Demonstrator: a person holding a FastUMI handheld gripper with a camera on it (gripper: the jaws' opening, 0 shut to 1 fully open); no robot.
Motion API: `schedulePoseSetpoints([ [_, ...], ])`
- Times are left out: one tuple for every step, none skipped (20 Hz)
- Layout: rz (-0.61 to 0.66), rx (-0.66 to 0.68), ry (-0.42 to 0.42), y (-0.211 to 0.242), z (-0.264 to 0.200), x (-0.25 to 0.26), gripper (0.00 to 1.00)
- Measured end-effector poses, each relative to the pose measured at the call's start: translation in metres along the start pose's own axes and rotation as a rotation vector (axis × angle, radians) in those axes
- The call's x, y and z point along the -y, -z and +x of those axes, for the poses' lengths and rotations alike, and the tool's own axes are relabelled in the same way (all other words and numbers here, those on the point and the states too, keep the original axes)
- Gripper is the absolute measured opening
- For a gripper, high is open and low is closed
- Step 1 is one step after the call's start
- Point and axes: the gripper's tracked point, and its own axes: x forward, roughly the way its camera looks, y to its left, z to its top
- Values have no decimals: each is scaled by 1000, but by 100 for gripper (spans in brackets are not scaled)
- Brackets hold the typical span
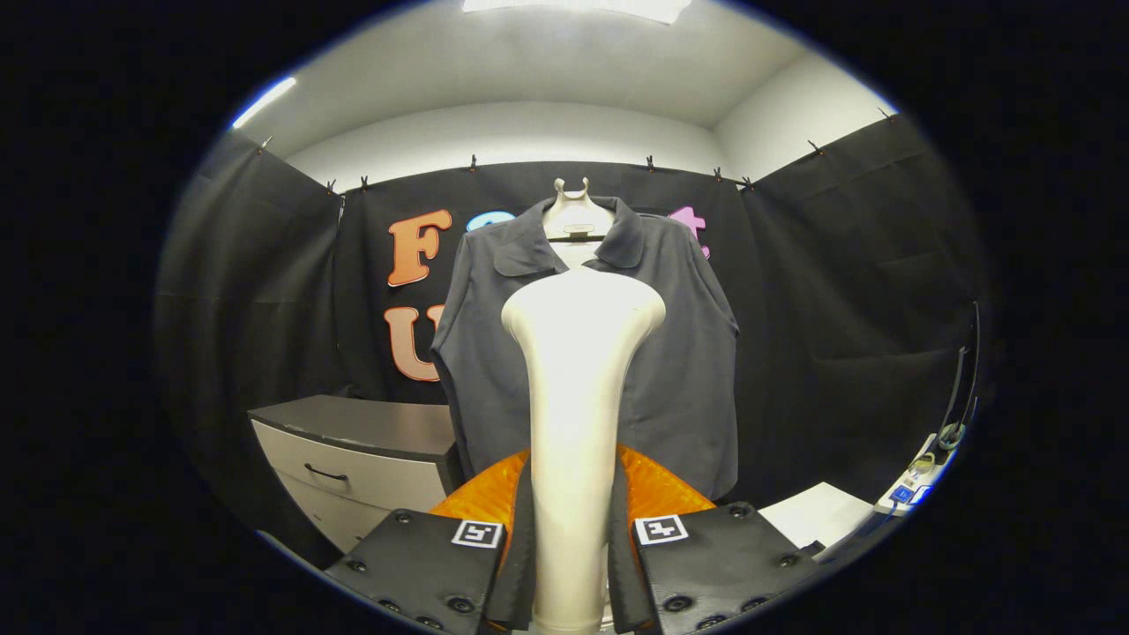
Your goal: Iron the clothes twice with a garment steamer, once on the left side and once on the right side.
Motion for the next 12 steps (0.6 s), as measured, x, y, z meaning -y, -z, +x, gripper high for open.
schedulePoseSetpoints([
  [-2,8,0,-3,-2,-3,41],
  [-4,15,1,-5,-4,-6,41],
  [-3,21,1,-7,-6,-9,41],
  [1,28,-1,-11,-9,-12,41],
  [2,35,-4,-14,-11,-16,41],
  [1,42,-4,-16,-13,-18,40],
  [-2,48,-3,-18,-15,-20,41],
  [-7,55,-1,-21,-15,-22,41],
  [-14,60,0,-22,-17,-23,41],
  [-16,66,0,-24,-19,-26,41],
  [-18,71,-2,-25,-20,-28,41],
  [-21,74,-3,-26,-23,-30,40],
])
